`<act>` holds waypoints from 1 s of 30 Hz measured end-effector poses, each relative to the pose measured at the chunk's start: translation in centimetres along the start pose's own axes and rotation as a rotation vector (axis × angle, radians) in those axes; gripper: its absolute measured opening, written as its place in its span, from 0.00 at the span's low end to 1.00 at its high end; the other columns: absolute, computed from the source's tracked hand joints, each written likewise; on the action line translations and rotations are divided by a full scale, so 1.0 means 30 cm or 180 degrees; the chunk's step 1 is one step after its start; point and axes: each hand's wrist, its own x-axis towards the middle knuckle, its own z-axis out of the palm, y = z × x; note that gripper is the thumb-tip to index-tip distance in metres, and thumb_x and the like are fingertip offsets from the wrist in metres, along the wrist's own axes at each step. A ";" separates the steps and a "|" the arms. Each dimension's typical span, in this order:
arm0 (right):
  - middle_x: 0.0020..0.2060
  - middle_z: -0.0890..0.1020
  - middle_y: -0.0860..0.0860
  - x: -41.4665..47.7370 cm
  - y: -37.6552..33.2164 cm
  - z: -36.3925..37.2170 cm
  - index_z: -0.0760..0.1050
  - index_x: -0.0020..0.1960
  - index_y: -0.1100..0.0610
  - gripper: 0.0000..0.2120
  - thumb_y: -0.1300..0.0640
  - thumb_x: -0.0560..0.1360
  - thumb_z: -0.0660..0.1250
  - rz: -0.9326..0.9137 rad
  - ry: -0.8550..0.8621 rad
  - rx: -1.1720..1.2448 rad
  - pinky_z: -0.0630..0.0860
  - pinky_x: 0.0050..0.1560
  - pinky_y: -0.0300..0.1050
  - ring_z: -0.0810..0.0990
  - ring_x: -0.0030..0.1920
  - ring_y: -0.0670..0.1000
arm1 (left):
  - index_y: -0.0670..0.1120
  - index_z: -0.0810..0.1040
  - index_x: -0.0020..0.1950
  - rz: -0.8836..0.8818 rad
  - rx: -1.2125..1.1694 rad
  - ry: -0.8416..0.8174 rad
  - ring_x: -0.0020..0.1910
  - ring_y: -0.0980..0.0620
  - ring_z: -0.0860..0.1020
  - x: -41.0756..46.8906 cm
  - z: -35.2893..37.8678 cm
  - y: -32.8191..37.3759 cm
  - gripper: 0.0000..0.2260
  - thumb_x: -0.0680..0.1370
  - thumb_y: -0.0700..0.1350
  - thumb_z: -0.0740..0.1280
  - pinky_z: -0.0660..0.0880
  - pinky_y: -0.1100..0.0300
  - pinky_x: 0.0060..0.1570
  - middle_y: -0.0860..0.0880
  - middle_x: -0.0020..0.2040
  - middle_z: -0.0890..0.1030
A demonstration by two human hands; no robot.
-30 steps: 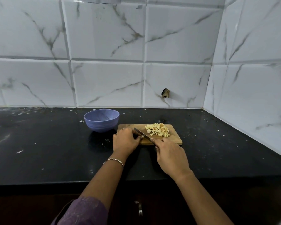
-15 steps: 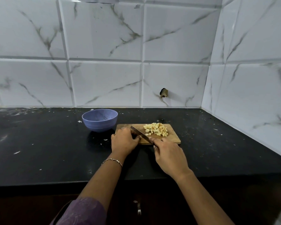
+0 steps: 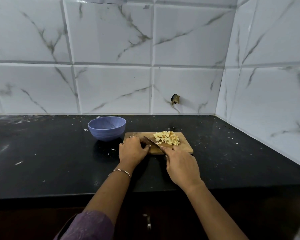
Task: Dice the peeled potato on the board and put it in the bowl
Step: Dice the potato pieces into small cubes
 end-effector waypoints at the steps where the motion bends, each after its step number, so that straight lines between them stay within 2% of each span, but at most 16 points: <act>1: 0.51 0.77 0.45 -0.001 0.001 0.001 0.70 0.72 0.44 0.20 0.56 0.81 0.60 0.0049 0.0014 -0.0004 0.79 0.43 0.43 0.79 0.44 0.46 | 0.56 0.84 0.50 0.0000 -0.0022 0.0000 0.54 0.50 0.79 -0.002 -0.003 0.001 0.08 0.75 0.56 0.69 0.71 0.51 0.59 0.53 0.50 0.83; 5: 0.50 0.77 0.46 -0.005 0.003 -0.009 0.69 0.72 0.44 0.19 0.54 0.82 0.58 0.0140 0.0057 0.0163 0.77 0.43 0.42 0.78 0.45 0.46 | 0.54 0.85 0.50 -0.0085 -0.0394 -0.0071 0.53 0.52 0.79 -0.004 -0.011 -0.004 0.07 0.75 0.54 0.71 0.72 0.49 0.60 0.54 0.48 0.84; 8: 0.48 0.76 0.45 -0.011 0.001 -0.018 0.69 0.73 0.43 0.19 0.52 0.82 0.59 0.0060 0.0048 0.0315 0.76 0.43 0.40 0.77 0.44 0.44 | 0.53 0.85 0.50 -0.0134 -0.0707 -0.0150 0.52 0.53 0.80 -0.006 -0.017 -0.008 0.05 0.76 0.48 0.71 0.74 0.49 0.60 0.56 0.49 0.84; 12: 0.49 0.76 0.44 -0.015 0.003 -0.024 0.68 0.73 0.43 0.19 0.51 0.82 0.59 -0.0026 -0.0021 0.0384 0.75 0.44 0.39 0.76 0.44 0.43 | 0.51 0.85 0.50 -0.0132 -0.0716 -0.0100 0.45 0.57 0.79 -0.010 -0.018 -0.009 0.07 0.76 0.43 0.70 0.77 0.51 0.57 0.54 0.47 0.85; 14: 0.49 0.76 0.44 -0.016 0.004 -0.027 0.68 0.73 0.43 0.19 0.51 0.82 0.59 -0.0061 -0.0027 0.0412 0.74 0.44 0.37 0.76 0.44 0.43 | 0.52 0.85 0.51 -0.0129 -0.0614 -0.0108 0.44 0.57 0.78 -0.010 -0.020 -0.005 0.06 0.76 0.45 0.70 0.77 0.53 0.56 0.53 0.46 0.84; 20: 0.50 0.76 0.43 -0.013 0.004 -0.023 0.69 0.73 0.42 0.19 0.51 0.83 0.58 -0.0059 -0.0055 0.0398 0.71 0.42 0.36 0.75 0.45 0.42 | 0.53 0.85 0.52 -0.0166 -0.0420 -0.0164 0.50 0.52 0.80 -0.007 -0.021 0.001 0.07 0.76 0.50 0.70 0.75 0.51 0.57 0.53 0.48 0.84; 23: 0.52 0.77 0.43 -0.009 0.006 -0.020 0.69 0.73 0.42 0.19 0.51 0.83 0.59 -0.0085 -0.0108 0.0421 0.76 0.46 0.38 0.77 0.48 0.43 | 0.54 0.85 0.52 -0.0170 -0.0360 -0.0165 0.52 0.51 0.80 -0.004 -0.019 0.002 0.07 0.76 0.51 0.71 0.75 0.51 0.58 0.52 0.48 0.84; 27: 0.56 0.79 0.43 -0.003 0.010 -0.014 0.70 0.72 0.43 0.18 0.51 0.82 0.59 -0.0098 -0.0143 0.0413 0.76 0.51 0.40 0.78 0.53 0.44 | 0.54 0.85 0.52 -0.0179 -0.0331 -0.0152 0.53 0.51 0.79 -0.003 -0.017 0.001 0.07 0.76 0.51 0.71 0.73 0.51 0.59 0.52 0.49 0.84; 30: 0.55 0.79 0.43 -0.003 0.008 -0.012 0.69 0.72 0.43 0.19 0.51 0.82 0.59 -0.0121 -0.0165 0.0381 0.76 0.51 0.40 0.78 0.52 0.44 | 0.54 0.85 0.53 -0.0178 -0.0312 -0.0149 0.53 0.50 0.79 -0.001 -0.015 0.000 0.07 0.76 0.52 0.71 0.73 0.50 0.59 0.52 0.50 0.84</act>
